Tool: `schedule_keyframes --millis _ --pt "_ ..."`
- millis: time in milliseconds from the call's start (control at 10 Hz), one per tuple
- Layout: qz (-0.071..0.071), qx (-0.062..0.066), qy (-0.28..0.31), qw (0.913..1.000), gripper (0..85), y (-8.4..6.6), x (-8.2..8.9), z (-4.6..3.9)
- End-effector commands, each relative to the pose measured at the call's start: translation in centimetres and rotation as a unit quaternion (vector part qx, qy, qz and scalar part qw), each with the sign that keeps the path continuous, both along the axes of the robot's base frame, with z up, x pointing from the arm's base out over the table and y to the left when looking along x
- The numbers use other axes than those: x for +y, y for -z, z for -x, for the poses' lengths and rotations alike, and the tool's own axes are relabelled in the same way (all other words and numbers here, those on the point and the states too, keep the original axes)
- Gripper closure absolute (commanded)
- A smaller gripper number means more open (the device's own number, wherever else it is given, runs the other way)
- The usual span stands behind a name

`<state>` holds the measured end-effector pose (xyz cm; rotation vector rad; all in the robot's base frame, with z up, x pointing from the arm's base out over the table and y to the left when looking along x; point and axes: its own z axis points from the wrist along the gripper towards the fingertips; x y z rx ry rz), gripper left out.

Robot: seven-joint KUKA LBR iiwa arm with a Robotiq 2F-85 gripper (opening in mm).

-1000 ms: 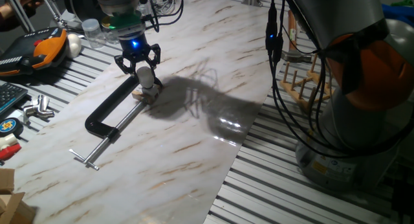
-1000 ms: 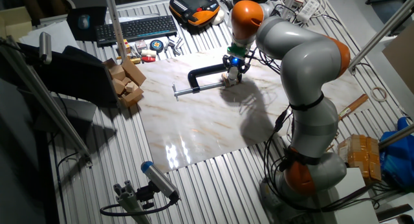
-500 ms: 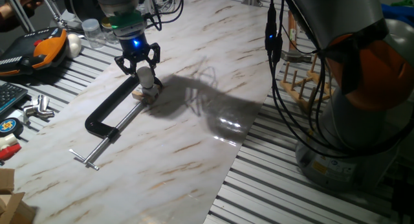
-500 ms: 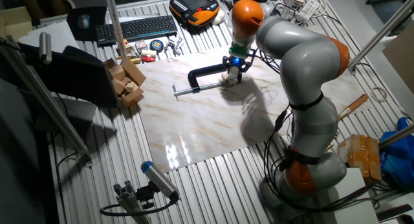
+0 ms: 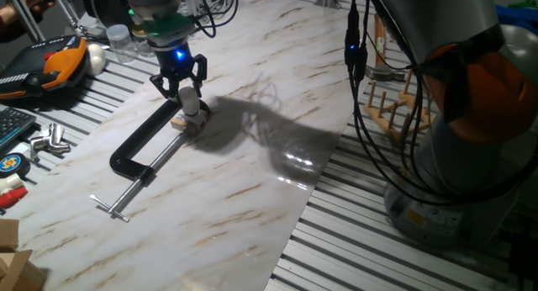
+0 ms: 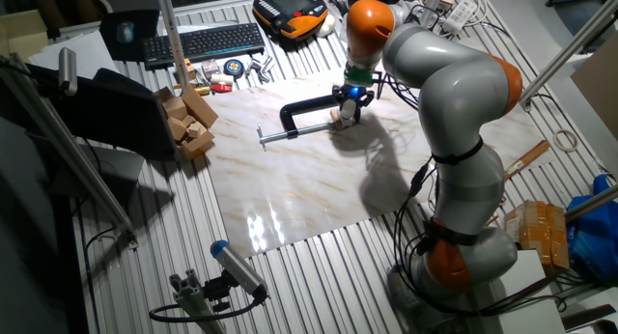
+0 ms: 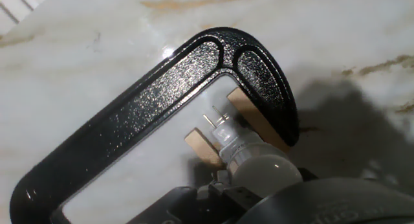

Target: Take out the light bulb by rotating it

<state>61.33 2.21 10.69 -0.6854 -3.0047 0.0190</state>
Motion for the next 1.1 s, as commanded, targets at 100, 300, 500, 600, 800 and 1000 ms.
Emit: schedule_keyframes --millis 100,300,500,600,800,1000 --pt "-0.001 -0.001 -0.026 0.9997 85.0 -0.03 0.01 0.0" --pt "0.004 -0.001 -0.055 0.9985 85.0 -0.14 0.0 0.02" --pt "0.005 -0.003 -0.082 0.9966 85.0 -0.23 0.02 0.03" --pt "0.006 -0.004 -0.091 0.9958 85.0 -0.24 0.02 0.05" --pt "0.003 -0.003 -0.113 0.9936 85.0 -0.17 -0.04 0.07" --pt "0.003 -0.002 -0.139 0.9903 85.0 -0.15 -0.01 0.08"
